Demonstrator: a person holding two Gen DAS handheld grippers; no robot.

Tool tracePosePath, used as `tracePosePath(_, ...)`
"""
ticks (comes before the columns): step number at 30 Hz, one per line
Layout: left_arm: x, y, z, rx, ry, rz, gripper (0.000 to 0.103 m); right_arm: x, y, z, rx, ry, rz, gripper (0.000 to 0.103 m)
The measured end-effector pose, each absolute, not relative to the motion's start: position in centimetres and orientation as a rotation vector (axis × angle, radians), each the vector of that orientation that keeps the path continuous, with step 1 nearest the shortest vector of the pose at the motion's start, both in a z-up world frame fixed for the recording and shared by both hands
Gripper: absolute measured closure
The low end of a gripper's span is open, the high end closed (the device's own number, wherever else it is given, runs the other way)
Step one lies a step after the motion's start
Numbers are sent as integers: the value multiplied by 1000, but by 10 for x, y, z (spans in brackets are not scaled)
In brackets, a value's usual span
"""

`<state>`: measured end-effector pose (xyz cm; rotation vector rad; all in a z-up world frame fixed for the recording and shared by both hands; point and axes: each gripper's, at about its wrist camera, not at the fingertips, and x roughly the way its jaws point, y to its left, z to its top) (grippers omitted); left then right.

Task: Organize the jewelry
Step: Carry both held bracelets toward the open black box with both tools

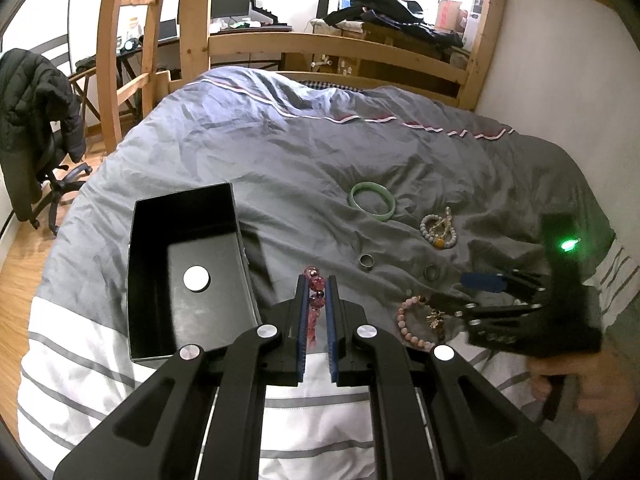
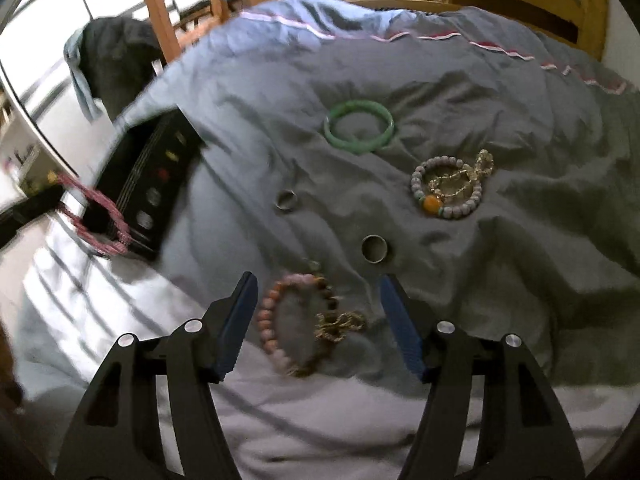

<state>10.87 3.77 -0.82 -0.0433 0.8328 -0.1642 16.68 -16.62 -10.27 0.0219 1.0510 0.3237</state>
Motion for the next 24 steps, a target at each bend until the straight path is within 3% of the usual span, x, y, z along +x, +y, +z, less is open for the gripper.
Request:
tracePosePath(3,109,37,-10,-38,837,-165,95,174,-158,-118,-33,1067,317,48)
tracePosePath(5,110,36,-12,-37,840,-164,95,180,-155,-129,-29,1100,325,70)
tracePosePath(8,111,37,-13,-37,844,-160,95,178,-155,-128,-23,1087,349,94)
tracePosePath(24,109,33,-3,-24,816,-164,95,163,-165,-35,112,887,408,94)
